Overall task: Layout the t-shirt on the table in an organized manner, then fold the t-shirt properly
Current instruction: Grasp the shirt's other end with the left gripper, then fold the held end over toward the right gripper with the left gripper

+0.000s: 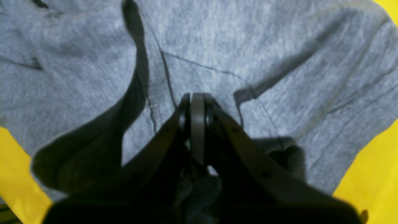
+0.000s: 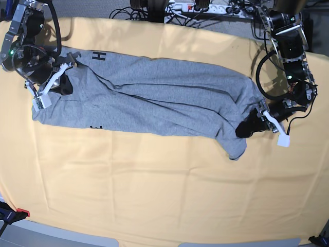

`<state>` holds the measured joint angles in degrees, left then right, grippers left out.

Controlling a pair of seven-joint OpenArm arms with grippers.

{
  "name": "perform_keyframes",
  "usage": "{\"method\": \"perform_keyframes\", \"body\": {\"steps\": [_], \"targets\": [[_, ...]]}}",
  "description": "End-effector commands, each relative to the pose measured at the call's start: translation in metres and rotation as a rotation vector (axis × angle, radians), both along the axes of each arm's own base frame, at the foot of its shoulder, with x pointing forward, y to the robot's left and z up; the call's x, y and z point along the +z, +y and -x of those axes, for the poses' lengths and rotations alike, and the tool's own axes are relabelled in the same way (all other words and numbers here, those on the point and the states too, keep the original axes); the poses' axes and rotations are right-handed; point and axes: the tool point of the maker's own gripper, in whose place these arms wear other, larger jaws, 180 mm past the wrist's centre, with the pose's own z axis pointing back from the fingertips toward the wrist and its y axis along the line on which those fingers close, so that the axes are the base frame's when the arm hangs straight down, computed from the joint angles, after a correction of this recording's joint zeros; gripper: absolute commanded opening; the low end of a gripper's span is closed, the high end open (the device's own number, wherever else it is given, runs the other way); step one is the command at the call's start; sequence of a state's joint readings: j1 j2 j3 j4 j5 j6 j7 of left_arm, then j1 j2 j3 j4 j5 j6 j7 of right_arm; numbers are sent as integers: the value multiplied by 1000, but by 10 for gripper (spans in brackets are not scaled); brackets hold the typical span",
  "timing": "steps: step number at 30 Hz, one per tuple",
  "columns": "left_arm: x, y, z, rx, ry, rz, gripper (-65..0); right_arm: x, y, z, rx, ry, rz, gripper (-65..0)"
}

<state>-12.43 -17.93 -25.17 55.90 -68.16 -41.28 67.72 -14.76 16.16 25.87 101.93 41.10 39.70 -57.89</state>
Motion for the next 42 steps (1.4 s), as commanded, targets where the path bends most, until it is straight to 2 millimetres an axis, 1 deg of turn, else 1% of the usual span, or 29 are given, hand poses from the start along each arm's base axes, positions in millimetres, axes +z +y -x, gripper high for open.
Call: {"method": "perform_keyframes", "body": {"steps": [1,4,9,11,13,15,21,25,28,35,38,42], "targets": [[-17,-5,12,-37,87,-27,-650,12,-1,-7,11,-43,2,-650],[-12,1,13,-47,86,-28,-650,12,-1,-7,11,-43,1,-650],[12,8,20,-99,54,48,-650,12,-1,-7,11,-43,2,-650],[24,12,16,-82,19,93,-650,12,-1,-7,11,-43,1,-650],[28,16,15,-75,8,100,-650,12,-1,-7,11,-42,2,-650],[29,24,16,-71,12,81,-650,12,-1,-7,11,-43,2,-650],[36,60,18,-53,17,-13,-650,12,-2,-7,11,-42,5,-650],[41,75,19,-45,19,-50,-650,12,-2,-7,11,-42,4,-650],[42,77,19,-43,15,-49,-650,12,-1,-7,11,-43,1,-650],[46,70,17,-52,-2,-42,-650,12,-1,-7,11,-43,2,-650],[52,65,14,-67,-28,-50,-650,12,-1,-7,11,-43,1,-650],[66,57,11,-99,-81,-77,-650,12,-1,-7,11,-43,2,-650]]}}
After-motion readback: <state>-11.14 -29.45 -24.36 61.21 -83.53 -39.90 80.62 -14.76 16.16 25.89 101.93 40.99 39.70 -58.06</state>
